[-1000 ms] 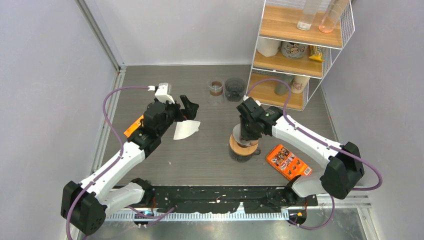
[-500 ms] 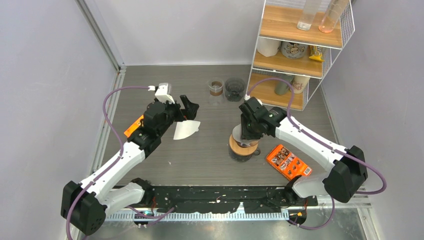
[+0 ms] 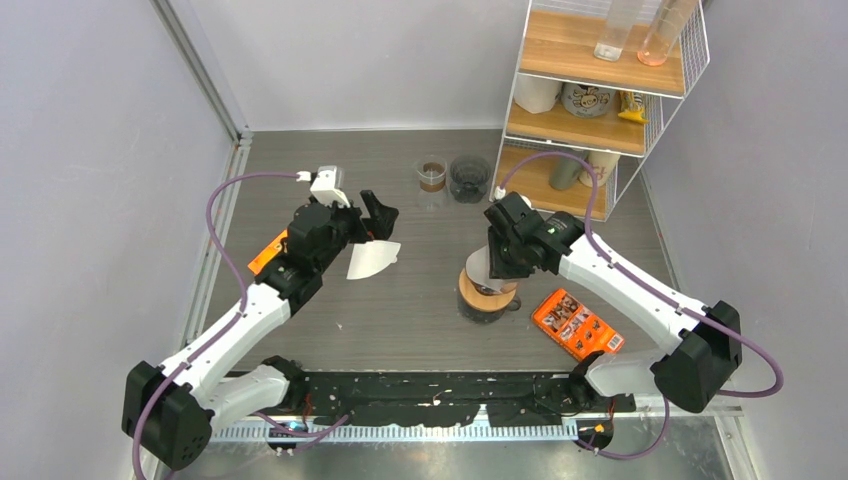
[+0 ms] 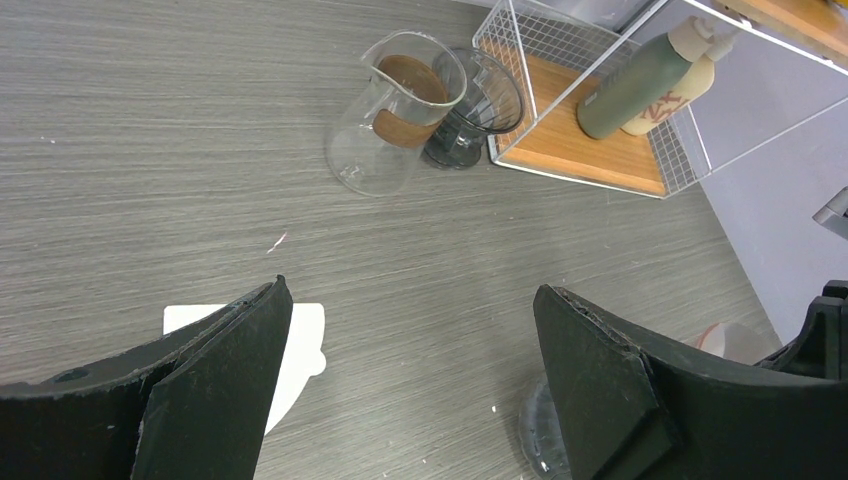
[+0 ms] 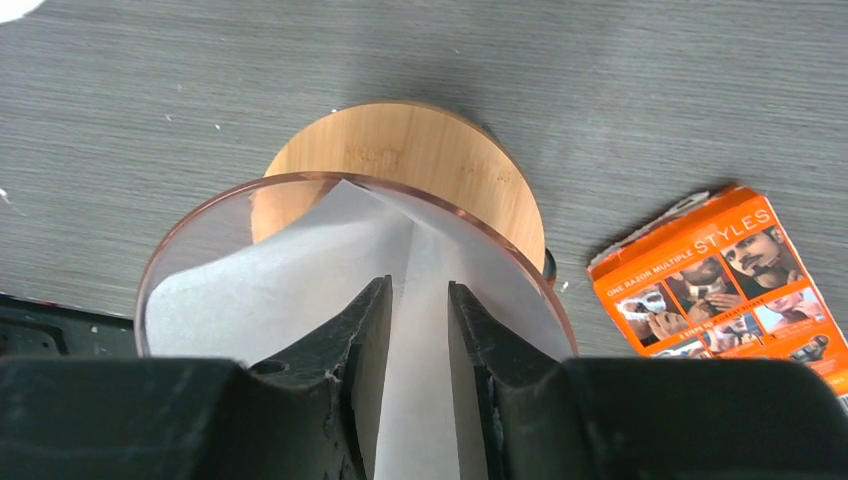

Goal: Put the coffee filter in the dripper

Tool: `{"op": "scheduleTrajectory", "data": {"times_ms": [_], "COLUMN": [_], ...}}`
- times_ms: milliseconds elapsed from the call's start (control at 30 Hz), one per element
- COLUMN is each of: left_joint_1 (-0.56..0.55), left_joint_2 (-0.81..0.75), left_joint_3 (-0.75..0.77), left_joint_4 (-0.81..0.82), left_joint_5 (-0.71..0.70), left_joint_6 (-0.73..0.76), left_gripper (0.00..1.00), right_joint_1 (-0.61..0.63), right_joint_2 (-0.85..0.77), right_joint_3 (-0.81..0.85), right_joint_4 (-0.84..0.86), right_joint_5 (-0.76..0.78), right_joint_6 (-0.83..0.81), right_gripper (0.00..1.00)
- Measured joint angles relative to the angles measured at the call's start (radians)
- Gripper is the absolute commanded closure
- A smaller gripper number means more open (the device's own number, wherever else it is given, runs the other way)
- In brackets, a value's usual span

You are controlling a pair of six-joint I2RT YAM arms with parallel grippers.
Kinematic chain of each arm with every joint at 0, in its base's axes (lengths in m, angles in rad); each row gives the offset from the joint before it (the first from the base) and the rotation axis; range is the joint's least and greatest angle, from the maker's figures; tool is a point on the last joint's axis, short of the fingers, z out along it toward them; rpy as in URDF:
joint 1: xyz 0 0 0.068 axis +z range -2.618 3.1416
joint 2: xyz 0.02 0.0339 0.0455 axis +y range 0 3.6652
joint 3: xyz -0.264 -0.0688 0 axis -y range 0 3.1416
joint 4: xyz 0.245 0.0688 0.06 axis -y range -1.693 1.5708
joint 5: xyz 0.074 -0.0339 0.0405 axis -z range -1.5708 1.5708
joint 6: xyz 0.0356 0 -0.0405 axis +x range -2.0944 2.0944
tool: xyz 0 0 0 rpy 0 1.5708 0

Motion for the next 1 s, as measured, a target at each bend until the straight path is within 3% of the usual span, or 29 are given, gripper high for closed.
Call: {"op": "scheduleTrajectory", "data": {"times_ms": [1000], "left_joint_1": [0.000], "left_joint_2": [0.047], "left_joint_3": [0.000], "left_joint_4": [0.003], "left_joint_5": [0.006], "left_joint_6": [0.000], "left_gripper": [0.01], "right_joint_1": [0.000], "right_joint_2": [0.072], "right_joint_3": [0.008], "right_joint_4": [-0.021], "right_joint_5": [-0.024], "right_joint_6": [-0.078], "right_gripper": [0.67]}}
